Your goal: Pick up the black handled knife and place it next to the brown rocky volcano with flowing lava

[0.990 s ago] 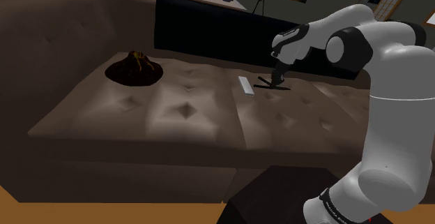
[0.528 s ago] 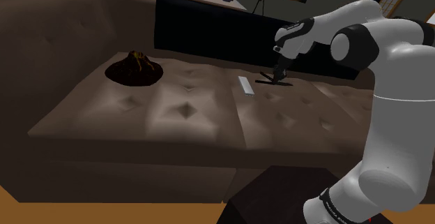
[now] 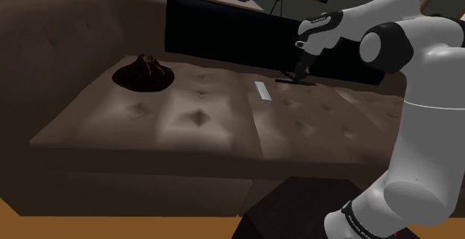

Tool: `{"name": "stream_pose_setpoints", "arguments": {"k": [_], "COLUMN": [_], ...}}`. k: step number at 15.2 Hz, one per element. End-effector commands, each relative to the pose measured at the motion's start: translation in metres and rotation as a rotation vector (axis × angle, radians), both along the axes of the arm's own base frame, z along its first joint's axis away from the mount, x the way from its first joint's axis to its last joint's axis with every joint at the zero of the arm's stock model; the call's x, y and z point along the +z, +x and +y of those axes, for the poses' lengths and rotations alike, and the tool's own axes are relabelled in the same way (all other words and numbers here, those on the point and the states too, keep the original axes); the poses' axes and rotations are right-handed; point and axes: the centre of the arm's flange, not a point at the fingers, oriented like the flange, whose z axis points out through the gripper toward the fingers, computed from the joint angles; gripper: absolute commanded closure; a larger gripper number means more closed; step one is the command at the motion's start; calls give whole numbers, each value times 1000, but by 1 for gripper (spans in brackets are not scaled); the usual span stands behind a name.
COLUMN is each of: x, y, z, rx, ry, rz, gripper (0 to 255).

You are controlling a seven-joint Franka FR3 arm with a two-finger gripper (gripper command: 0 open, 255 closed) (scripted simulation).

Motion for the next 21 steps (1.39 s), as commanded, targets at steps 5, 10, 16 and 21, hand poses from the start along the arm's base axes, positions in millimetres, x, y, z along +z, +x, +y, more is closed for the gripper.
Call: {"name": "stream_pose_setpoints", "arguments": {"k": [5, 10, 16, 21], "x": [32, 59, 90, 117], "y": [0, 0, 0, 0], "z": [-1, -1, -1, -1], "rx": [0, 0, 0, 0], "ry": [0, 0, 0, 0], "rz": [0, 0, 0, 0], "gripper": [255, 255, 255, 255]}}
